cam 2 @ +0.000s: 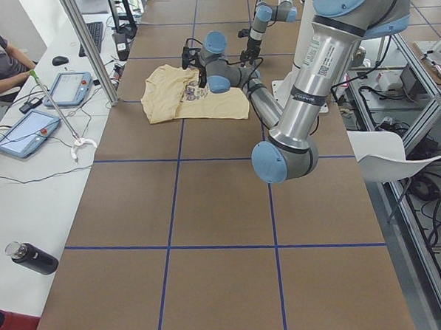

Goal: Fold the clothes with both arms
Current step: 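Release the sleeve, draw back the left gripper while the right gripper moves to the hem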

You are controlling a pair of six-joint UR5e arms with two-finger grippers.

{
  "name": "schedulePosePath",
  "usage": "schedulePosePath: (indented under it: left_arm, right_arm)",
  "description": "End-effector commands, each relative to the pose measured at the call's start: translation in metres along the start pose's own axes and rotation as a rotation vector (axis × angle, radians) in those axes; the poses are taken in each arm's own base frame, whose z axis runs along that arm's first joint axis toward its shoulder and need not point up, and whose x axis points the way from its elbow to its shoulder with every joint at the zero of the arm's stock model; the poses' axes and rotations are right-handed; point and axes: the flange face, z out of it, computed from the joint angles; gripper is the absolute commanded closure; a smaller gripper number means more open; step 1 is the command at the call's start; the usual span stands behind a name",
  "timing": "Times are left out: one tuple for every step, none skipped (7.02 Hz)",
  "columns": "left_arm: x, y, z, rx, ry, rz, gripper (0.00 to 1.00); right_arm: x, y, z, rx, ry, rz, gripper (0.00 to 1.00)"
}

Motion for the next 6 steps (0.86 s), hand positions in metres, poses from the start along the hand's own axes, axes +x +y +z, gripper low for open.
schedulePosePath:
  left_arm:
    - [-0.002,0.000,0.000,-0.001,-0.002,0.001,0.02]
    - [-0.002,0.001,0.001,-0.002,-0.001,0.002,0.02]
    - [0.000,0.001,-0.001,-0.002,0.002,0.003,0.02]
    - [0.000,0.001,0.000,-0.004,0.001,0.001,0.02]
    - [-0.001,0.001,0.002,-0.008,0.001,-0.004,0.02]
    - [-0.001,0.002,0.003,-0.014,0.002,-0.009,0.02]
  right_arm:
    - [0.000,0.001,0.001,0.001,-0.001,-0.001,0.47]
    - [-0.002,0.001,-0.001,-0.001,-0.005,0.001,0.72]
    - [-0.003,0.000,-0.002,-0.005,-0.007,0.002,1.00]
    - [-0.007,-0.003,-0.005,-0.007,-0.012,0.008,1.00]
    - [-0.012,-0.006,-0.008,-0.006,-0.021,0.013,1.00]
    - [-0.017,-0.012,-0.018,-0.021,-0.025,0.027,1.00]
